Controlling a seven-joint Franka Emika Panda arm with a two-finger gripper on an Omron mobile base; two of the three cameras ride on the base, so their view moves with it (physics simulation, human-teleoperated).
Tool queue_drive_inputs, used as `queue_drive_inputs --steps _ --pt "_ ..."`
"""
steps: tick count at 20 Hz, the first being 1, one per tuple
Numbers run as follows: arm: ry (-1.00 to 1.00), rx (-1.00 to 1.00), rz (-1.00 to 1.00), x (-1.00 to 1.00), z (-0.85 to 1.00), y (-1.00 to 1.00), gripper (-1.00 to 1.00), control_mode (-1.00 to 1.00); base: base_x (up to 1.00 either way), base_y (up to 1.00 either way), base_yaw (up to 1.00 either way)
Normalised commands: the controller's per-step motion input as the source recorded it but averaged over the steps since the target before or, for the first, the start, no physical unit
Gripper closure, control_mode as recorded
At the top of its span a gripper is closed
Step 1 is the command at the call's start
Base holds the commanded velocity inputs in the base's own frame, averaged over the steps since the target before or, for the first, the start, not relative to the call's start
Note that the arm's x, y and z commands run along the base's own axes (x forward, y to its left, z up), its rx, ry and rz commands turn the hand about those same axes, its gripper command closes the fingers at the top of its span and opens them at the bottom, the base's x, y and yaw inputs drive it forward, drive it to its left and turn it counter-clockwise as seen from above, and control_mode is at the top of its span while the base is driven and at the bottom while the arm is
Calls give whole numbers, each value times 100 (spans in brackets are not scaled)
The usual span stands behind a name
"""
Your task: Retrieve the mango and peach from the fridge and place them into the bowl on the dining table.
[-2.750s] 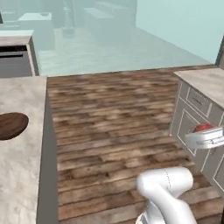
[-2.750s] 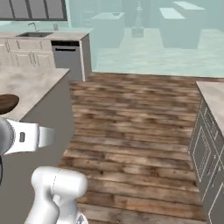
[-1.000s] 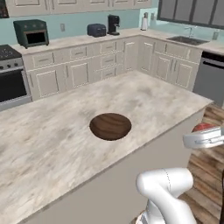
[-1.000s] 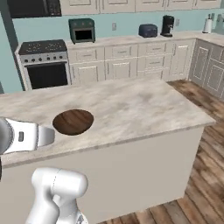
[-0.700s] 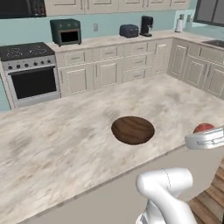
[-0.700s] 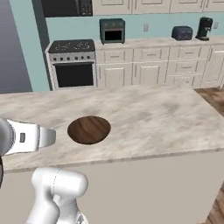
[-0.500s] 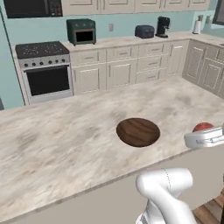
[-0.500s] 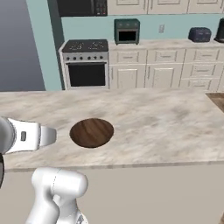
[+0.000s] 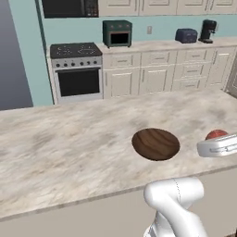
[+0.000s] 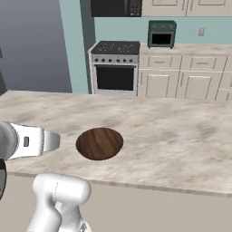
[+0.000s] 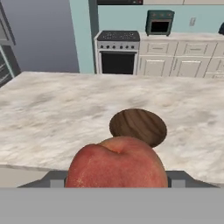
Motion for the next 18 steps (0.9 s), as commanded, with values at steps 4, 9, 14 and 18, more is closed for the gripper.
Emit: queue_drive_inputs --steps 4,9,14,18 --pt "0 0 0 0 0 0 100 100 58 -8 28" --pt "0 0 0 0 0 0 100 100 62 0 26" --pt "18 0 17 58 -1 -7 100 -100 14 0 5" --pt "18 0 18 72 -5 -24 100 -100 0 0 0"
